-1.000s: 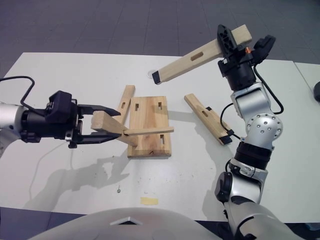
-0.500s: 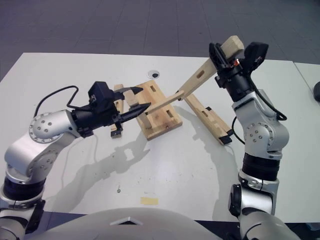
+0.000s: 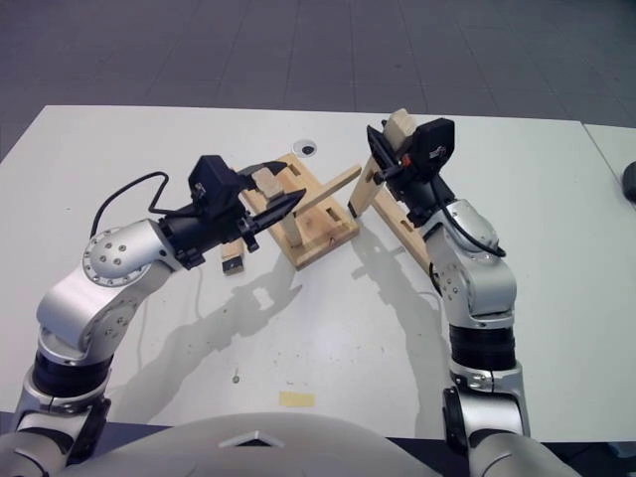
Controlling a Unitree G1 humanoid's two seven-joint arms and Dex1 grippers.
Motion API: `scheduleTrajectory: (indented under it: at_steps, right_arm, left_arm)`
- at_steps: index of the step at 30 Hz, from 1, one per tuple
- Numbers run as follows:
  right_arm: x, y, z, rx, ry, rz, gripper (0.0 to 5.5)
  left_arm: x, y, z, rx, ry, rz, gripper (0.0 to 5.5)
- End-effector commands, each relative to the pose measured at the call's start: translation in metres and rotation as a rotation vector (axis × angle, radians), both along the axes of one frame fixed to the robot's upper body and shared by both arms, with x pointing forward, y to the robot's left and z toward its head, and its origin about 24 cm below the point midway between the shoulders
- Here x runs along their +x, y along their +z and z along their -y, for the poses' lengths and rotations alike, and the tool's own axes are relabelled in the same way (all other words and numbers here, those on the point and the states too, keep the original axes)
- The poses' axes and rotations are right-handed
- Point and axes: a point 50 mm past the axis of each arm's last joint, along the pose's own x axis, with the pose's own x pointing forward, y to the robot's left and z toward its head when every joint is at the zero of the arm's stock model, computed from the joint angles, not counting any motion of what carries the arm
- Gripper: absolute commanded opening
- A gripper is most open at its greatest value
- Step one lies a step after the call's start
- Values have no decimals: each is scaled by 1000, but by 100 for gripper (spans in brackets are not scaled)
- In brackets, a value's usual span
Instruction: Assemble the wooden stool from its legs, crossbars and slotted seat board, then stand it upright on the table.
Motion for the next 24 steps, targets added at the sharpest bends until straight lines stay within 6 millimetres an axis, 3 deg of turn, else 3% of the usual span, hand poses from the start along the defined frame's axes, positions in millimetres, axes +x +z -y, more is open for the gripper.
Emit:
scheduleTrajectory:
  at_steps: [1, 16, 24]
  right_arm:
    - [4, 9, -9, 12, 27, 31, 99]
    - [-7, 17, -32, -36, 201, 29, 99]
    - [-7, 25, -29, -111, 268, 26, 99]
  left_arm:
    - [4, -22, -3, 63, 35, -120, 203]
    - [6, -25, -4, 66, 80, -117, 203]
    - [7, -26, -5, 76, 80, -121, 203]
